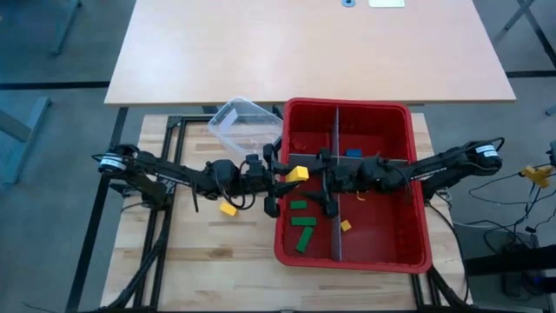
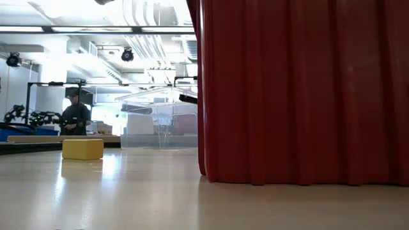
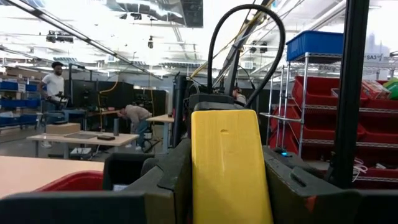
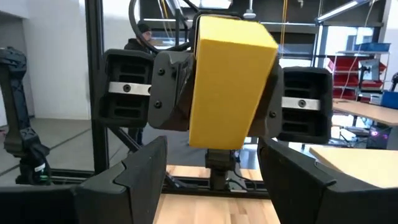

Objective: Sort blocks
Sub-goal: Put the top yellow block into the bottom right of the red bin

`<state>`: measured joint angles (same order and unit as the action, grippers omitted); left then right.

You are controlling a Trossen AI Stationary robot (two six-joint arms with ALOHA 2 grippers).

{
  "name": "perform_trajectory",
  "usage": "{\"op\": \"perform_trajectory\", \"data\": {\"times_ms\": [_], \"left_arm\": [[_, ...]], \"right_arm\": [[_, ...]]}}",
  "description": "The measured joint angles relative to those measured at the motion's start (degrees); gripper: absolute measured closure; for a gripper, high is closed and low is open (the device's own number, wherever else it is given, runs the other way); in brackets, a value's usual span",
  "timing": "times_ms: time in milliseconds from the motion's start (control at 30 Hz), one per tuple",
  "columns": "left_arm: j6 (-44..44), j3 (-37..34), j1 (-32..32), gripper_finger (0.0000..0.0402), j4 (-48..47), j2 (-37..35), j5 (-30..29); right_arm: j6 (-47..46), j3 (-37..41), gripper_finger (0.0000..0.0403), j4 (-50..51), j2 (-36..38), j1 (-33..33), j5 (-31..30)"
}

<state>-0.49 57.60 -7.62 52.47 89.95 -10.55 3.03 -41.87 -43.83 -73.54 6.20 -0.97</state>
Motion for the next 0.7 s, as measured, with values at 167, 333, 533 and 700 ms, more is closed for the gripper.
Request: {"op": "perform_trajectory", "data": {"times_ms": [167,333,533,700], "left_arm": [[-0.02,0.0,-0.02,0.0291,-0.51,0.02,0.09],[-0.35,-0.02,-0.09,0.0291,-1.03,-0.11,0.41],[-0.82,-0.02,-0.17,0.0291,-1.49,-0.14,1.53],[-1.39,-0.02,-0.13,0.0291,-1.01,0.85,2.01]], "right_arm": [[0.66,-2.17,0.0174,-0.15,-2.55,-0.02,0.22],[0.44,-3.78,0.0174,0.04,-3.54,-0.42,1.44],[0.69,-4.62,0.0174,0.52,-3.54,-0.91,1.5],[0.49,-4.74,0.0189,1.05,-3.52,-1.91,1.99]]}}
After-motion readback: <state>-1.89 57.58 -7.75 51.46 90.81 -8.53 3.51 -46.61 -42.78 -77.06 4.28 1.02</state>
